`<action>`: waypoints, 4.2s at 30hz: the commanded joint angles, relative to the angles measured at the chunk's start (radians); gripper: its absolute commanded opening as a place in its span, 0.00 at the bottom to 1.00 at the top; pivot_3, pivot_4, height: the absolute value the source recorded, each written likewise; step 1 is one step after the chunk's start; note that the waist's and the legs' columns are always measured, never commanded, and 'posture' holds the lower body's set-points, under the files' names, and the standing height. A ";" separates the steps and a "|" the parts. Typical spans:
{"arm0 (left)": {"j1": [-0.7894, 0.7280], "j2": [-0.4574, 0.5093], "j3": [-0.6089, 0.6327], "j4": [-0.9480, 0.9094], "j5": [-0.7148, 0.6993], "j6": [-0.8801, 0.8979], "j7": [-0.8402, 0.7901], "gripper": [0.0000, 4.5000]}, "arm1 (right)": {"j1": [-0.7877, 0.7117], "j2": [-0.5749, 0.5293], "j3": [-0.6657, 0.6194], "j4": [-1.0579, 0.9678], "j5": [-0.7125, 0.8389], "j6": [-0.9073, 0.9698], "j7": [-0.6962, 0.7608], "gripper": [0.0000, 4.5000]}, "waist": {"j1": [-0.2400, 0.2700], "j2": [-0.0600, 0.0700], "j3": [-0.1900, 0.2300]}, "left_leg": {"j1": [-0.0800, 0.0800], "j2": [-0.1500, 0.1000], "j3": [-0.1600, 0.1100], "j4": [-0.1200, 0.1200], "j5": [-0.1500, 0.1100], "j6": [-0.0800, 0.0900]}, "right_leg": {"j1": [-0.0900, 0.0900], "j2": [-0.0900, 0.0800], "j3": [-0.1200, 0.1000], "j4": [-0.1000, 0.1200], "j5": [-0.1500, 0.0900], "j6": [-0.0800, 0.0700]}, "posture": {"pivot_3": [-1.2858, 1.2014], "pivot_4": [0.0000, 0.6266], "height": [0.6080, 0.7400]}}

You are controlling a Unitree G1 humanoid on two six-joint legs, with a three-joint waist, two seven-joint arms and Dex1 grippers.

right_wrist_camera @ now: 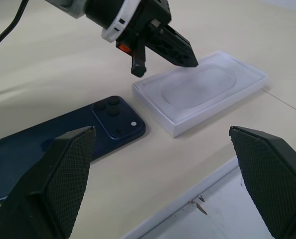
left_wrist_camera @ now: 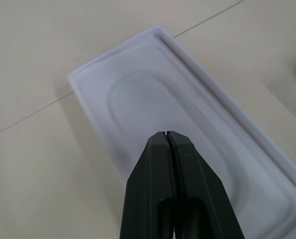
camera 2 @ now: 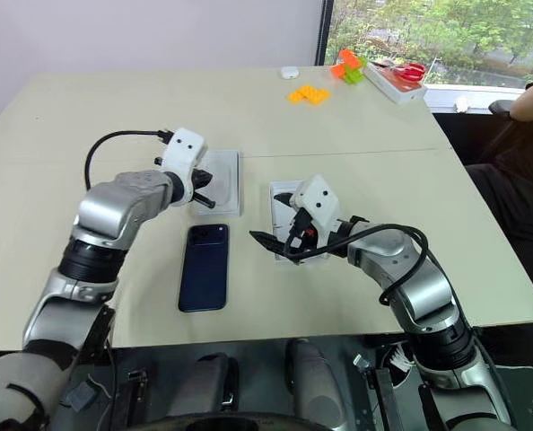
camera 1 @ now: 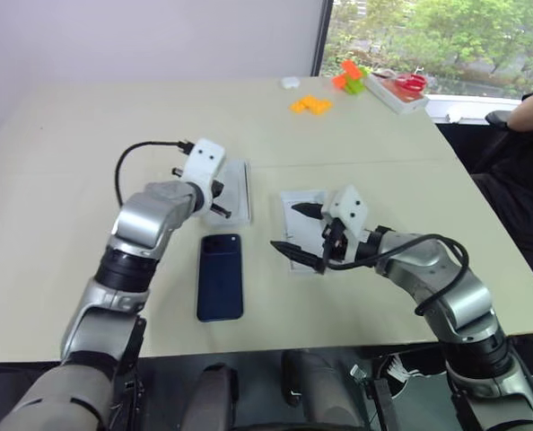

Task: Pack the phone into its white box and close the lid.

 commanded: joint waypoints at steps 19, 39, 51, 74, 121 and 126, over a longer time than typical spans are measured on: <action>-0.050 -0.143 0.095 0.108 0.063 0.136 0.033 0.01 | -0.003 -0.001 -0.018 -0.036 0.004 -0.010 -0.002 1.00 | 0.006 0.000 0.000 | 0.000 0.000 0.000 0.000 0.000 0.000 | 0.000 -0.001 0.000 0.001 0.000 0.000 | 0.52 0.24 0.89; 0.134 0.066 0.447 -0.241 -0.076 -0.161 -0.117 0.01 | -0.011 -0.011 -0.047 -0.024 0.011 0.004 -0.012 1.00 | -0.003 0.000 0.000 | 0.002 0.003 0.000 0.000 0.000 0.000 | -0.001 0.001 0.002 0.003 0.000 0.000 | 0.52 0.24 0.89; 0.439 0.199 0.707 -0.350 -0.269 0.065 -0.181 0.99 | -0.029 -0.019 -0.028 -0.004 -0.002 -0.004 0.022 1.00 | 0.008 0.000 0.000 | 0.000 0.002 0.000 0.001 0.000 0.000 | 0.001 -0.003 -0.001 0.000 0.000 0.000 | 0.52 0.24 0.89; 0.712 0.195 0.761 -0.356 -0.943 0.525 -0.082 1.00 | -0.205 -0.039 0.395 0.118 -0.363 -0.091 0.133 0.01 | 0.003 0.000 -0.001 | 0.003 0.004 -0.001 0.000 0.000 0.000 | 0.001 -0.002 0.000 0.001 0.000 0.000 | 0.52 0.24 0.89; 0.795 0.380 0.246 -0.334 -1.756 -0.034 0.489 1.00 | -0.253 0.197 0.434 0.272 -0.349 0.127 0.233 0.01 | 0.005 0.002 -0.006 | 0.017 -0.002 -0.001 -0.004 -0.001 0.000 | 0.017 -0.005 -0.001 -0.004 -0.007 -0.004 | 0.52 0.24 0.89; 0.819 0.404 0.274 -0.318 -1.756 -0.044 0.481 1.00 | -0.255 0.188 0.433 0.271 -0.353 0.116 0.227 0.01 | 0.004 0.002 -0.005 | 0.017 -0.001 -0.002 -0.004 -0.001 0.000 | 0.016 -0.004 -0.001 -0.004 -0.009 0.000 | 0.52 0.24 0.89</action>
